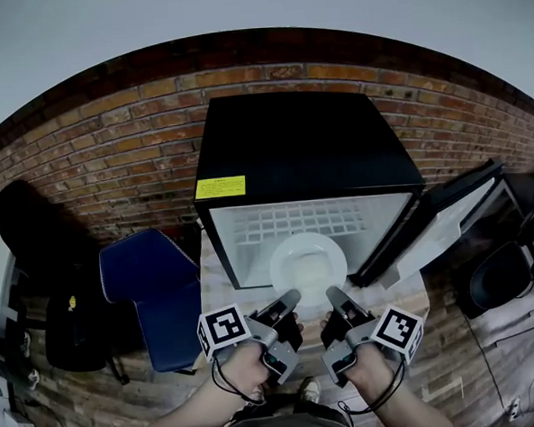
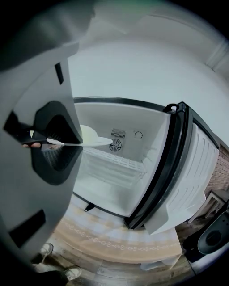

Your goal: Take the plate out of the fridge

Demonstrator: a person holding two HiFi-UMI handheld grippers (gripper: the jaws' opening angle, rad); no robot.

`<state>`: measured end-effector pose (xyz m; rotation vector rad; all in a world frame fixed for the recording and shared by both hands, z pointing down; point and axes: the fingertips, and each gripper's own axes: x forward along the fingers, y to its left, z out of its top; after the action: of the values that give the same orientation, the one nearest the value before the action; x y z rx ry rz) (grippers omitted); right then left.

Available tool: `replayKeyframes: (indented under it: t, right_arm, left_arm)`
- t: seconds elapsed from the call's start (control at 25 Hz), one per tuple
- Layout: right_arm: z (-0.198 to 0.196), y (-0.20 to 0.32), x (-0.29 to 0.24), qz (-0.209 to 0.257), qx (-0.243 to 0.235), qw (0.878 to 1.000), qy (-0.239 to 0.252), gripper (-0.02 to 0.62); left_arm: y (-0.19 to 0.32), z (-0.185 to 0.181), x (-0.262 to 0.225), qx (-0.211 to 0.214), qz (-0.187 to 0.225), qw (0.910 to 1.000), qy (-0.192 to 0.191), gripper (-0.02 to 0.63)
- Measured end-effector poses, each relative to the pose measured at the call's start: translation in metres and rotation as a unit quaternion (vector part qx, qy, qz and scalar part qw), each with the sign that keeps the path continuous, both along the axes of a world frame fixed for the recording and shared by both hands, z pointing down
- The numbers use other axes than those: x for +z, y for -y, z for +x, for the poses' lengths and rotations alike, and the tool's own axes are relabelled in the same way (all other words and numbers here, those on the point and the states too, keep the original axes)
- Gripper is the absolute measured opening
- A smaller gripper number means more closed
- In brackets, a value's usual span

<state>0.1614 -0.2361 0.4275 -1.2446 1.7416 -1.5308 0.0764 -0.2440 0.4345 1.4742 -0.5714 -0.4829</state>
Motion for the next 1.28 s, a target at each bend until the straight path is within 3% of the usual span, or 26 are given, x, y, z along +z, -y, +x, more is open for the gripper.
replayKeyframes:
  t: [0.32, 0.48, 1.04, 1.28]
  right_arm:
    - [-0.020, -0.018, -0.049, 0.041, -0.020, 0.999, 0.018, 0.034]
    - [-0.029, -0.031, -0.050, 0.034, -0.034, 0.999, 0.016, 0.034]
    - [-0.039, -0.061, 0.004, -0.014, -0.048, 0.999, 0.007, 0.034]
    - [-0.045, -0.069, 0.026, -0.049, -0.048, 0.997, 0.040, 0.034]
  left_arm:
    - [-0.021, -0.017, -0.050, 0.004, 0.021, 0.9996, -0.020, 0.026]
    - [-0.034, -0.026, -0.053, 0.003, 0.018, 0.9998, -0.012, 0.026]
    - [-0.062, -0.040, -0.002, 0.007, -0.014, 0.9999, -0.004, 0.026]
    - [-0.072, -0.045, 0.018, 0.002, -0.038, 0.9993, -0.003, 0.026]
